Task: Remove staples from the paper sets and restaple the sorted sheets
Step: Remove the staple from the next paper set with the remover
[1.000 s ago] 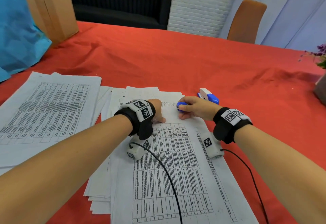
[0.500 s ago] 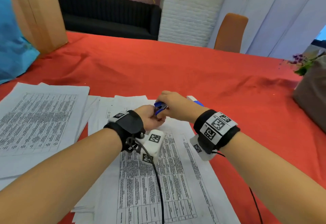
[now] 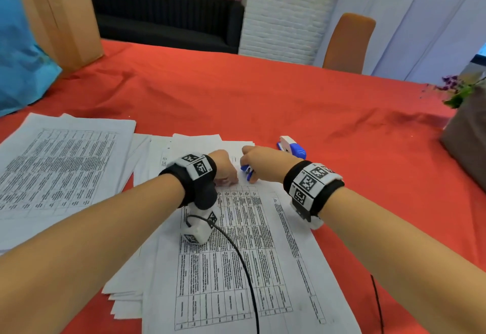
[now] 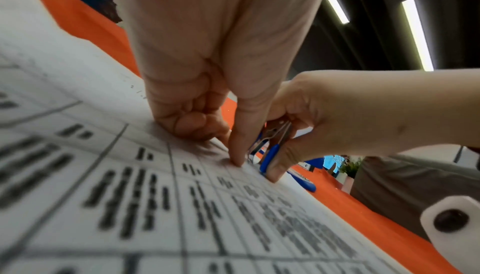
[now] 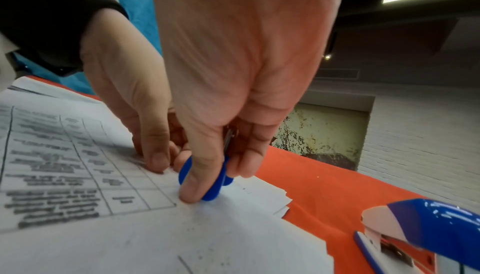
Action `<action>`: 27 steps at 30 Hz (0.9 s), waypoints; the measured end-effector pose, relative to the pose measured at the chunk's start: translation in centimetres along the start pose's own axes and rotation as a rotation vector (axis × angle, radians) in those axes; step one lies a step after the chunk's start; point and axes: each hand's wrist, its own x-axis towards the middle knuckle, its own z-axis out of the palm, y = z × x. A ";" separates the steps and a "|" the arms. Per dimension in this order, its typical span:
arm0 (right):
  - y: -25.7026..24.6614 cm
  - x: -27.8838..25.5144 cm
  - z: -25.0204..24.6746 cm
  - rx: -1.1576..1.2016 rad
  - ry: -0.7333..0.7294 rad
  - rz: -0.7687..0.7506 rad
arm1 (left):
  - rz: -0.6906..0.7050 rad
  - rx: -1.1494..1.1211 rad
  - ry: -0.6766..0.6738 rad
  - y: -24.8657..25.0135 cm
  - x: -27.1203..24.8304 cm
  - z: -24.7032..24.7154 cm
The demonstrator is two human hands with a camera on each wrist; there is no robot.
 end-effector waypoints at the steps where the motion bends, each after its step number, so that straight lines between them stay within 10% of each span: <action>1: -0.1 0.2 0.1 -0.016 -0.005 -0.005 | -0.009 -0.002 -0.012 0.0 0.2 0.1; 7: 0.0 0.2 0.7 -0.030 0.023 0.003 | -0.005 0.173 0.033 1.2 0.3 1.0; 27: 4.7 -0.8 3.3 1.049 0.002 0.132 | 0.035 0.383 -0.025 0.9 2.2 1.1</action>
